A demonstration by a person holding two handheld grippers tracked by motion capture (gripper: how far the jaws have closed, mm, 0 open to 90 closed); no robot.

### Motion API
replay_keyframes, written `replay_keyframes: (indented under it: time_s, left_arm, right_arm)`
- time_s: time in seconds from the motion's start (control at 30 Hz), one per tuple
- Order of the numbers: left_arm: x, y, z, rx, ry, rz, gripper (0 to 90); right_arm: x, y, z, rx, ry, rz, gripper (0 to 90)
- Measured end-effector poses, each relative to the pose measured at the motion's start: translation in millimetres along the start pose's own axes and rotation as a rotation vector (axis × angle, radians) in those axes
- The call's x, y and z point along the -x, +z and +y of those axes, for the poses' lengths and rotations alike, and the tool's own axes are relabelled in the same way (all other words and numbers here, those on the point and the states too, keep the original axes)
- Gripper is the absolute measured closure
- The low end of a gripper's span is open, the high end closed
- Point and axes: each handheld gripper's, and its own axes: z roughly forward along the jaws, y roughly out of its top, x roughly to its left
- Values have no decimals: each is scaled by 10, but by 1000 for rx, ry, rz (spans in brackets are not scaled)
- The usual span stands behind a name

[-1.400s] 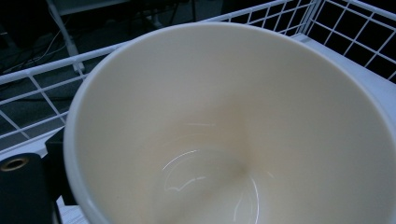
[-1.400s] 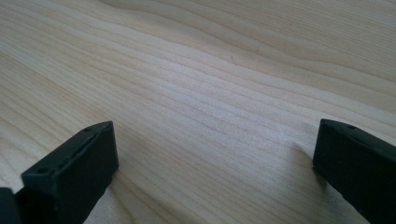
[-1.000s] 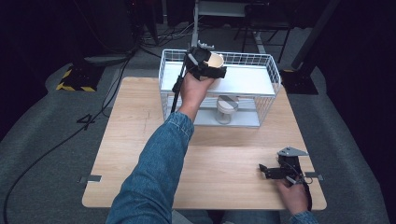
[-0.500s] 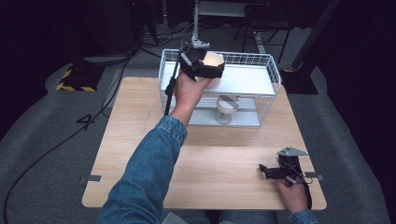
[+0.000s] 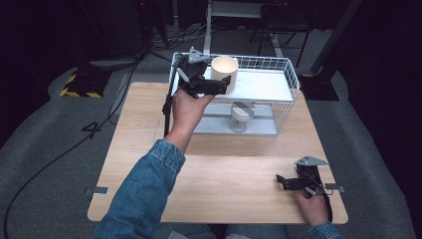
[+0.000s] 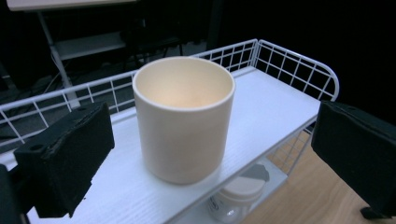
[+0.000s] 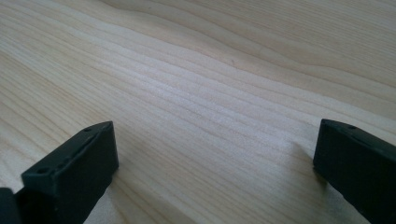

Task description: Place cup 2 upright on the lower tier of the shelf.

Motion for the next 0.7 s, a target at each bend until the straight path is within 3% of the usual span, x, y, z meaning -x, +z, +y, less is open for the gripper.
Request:
replay_keyframes:
  time_s: [0.3,0.7]
  left_arm:
    - [37,-244,-148,-6,2,-28,0]
    - [146,-553,-391,-9,60,-25,1]
  right_arm:
    - [33,7,7,2,-9,12,1]
    - [27,5,5,2,-8,9,3]
